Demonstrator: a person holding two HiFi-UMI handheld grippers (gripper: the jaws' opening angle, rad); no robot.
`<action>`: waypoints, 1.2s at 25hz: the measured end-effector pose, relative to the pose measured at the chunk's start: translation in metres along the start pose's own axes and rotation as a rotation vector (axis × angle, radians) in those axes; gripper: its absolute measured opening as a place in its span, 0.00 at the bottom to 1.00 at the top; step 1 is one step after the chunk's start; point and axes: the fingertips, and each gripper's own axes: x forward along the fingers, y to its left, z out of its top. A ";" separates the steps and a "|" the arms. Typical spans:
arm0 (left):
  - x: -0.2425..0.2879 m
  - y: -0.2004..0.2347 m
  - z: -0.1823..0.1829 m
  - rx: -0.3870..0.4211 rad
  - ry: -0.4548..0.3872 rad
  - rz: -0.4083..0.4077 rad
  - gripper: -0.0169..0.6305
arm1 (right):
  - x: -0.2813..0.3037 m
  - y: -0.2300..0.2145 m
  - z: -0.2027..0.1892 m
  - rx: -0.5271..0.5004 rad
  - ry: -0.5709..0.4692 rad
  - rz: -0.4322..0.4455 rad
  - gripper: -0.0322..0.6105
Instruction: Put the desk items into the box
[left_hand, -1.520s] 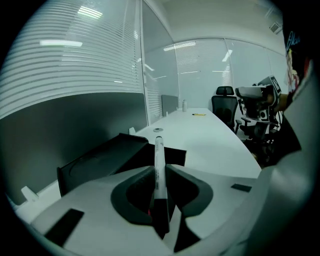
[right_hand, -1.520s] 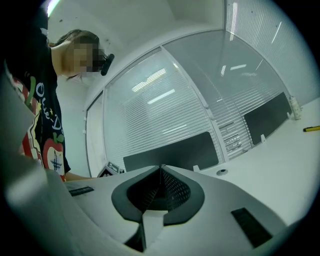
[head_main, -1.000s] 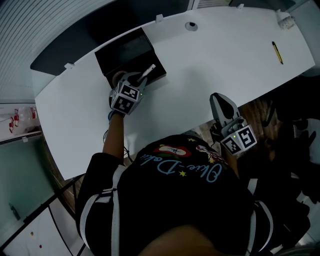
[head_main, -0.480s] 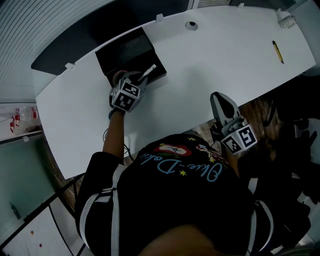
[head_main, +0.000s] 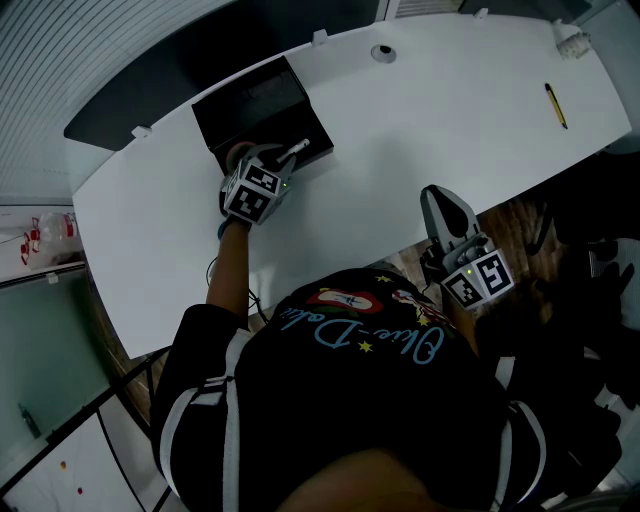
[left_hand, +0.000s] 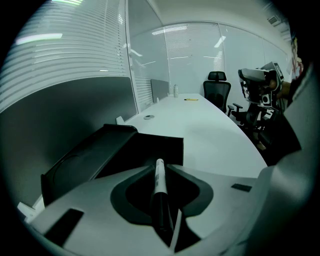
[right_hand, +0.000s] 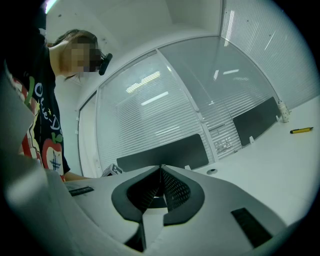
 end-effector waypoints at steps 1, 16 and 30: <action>0.000 0.000 0.000 0.001 -0.001 0.000 0.17 | 0.000 0.000 0.000 0.000 0.000 0.000 0.07; -0.014 0.001 0.002 -0.033 -0.027 0.032 0.19 | 0.001 0.003 -0.001 0.009 -0.004 0.015 0.07; -0.065 0.012 0.020 -0.096 -0.176 0.186 0.06 | 0.015 0.011 -0.006 0.027 0.007 0.086 0.07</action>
